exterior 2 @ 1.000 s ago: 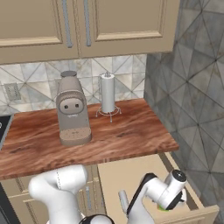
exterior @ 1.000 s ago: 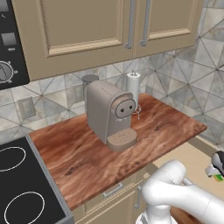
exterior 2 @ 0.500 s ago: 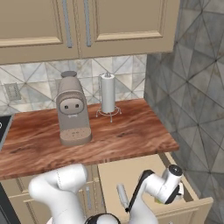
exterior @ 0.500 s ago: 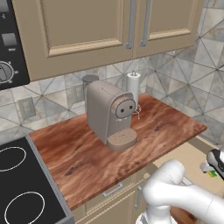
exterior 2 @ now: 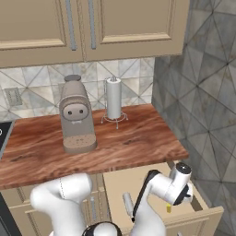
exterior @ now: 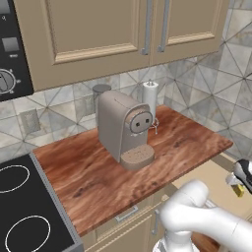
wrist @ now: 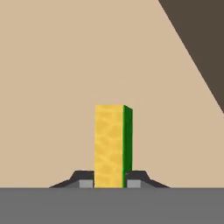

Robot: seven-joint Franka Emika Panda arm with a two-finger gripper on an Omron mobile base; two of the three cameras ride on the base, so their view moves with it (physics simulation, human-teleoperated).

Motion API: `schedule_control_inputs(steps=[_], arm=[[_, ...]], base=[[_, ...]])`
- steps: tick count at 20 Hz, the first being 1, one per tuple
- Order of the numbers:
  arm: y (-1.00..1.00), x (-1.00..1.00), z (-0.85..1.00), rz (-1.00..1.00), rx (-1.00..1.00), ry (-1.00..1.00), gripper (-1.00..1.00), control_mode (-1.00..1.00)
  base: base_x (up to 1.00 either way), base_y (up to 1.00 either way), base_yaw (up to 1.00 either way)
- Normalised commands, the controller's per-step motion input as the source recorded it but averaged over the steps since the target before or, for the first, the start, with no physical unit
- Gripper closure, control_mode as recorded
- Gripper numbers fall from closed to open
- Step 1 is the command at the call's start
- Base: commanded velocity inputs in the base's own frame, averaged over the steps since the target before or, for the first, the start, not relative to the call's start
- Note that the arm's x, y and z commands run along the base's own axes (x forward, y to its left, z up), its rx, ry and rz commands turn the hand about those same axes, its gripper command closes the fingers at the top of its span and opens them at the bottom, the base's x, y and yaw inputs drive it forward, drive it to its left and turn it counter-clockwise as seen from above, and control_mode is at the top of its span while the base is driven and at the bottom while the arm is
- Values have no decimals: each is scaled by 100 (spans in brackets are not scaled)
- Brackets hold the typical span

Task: Restock the sink supplies by placing the sponge and soap dispenser on the counter and next to the sink. Make sure the soap dispenser is upright.

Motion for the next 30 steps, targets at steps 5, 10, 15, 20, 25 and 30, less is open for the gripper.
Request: schedule_control_inputs(steps=[5, 10, 15, 20, 25, 30], arm=[[21, -25, 83, -1, -4, -8, 100, -100], [19, -39, 84, -2, -6, -12, 100, -100], [25, -66, 89, -2, -7, -18, 100, -100], [44, -63, 90, 0, -4, -17, 100, -100], [50, -34, 88, 0, -4, -9, 100, -100], [50, -14, 63, 0, -5, -1, 100, -100]], base=[[0, 0, 0], [0, 0, 0], [0, 0, 0], [0, 0, 0], [0, 0, 0], [0, 0, 0]])
